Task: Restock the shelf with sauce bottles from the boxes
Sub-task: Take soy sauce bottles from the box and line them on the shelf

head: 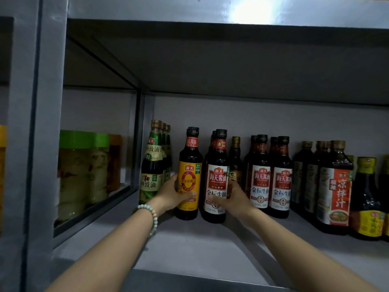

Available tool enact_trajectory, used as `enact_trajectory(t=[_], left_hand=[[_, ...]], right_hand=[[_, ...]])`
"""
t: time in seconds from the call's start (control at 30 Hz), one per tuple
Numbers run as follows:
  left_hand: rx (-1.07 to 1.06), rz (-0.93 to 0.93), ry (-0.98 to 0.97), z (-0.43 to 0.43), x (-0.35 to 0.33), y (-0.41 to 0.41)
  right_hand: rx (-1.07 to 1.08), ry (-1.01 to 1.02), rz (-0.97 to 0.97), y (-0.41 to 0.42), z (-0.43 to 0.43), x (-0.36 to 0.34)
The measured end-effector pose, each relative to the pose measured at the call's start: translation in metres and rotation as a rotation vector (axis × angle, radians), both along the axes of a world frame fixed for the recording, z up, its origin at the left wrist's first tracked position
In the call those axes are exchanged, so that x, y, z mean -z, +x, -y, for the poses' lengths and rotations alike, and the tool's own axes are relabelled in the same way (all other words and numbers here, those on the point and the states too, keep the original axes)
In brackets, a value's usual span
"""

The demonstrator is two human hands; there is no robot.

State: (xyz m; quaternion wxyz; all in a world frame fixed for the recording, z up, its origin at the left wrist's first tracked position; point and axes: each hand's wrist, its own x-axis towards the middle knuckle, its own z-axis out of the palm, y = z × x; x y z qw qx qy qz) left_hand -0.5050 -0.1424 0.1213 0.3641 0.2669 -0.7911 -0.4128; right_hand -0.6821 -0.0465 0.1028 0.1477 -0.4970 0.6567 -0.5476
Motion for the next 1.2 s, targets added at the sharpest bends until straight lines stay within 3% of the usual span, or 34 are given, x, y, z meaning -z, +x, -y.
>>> enact_trajectory(t=[0.9,1.2], left_hand=[[0.033,-0.039,-0.027,0.023,0.015,-0.01],[-0.112,-0.046,-0.018,0.007,0.013,-0.002]], right_hand=[[-0.02,-0.03,-0.057,0.002,0.007,0.005],[-0.002,0.045,-0.041,0.009,-0.017,0.003]])
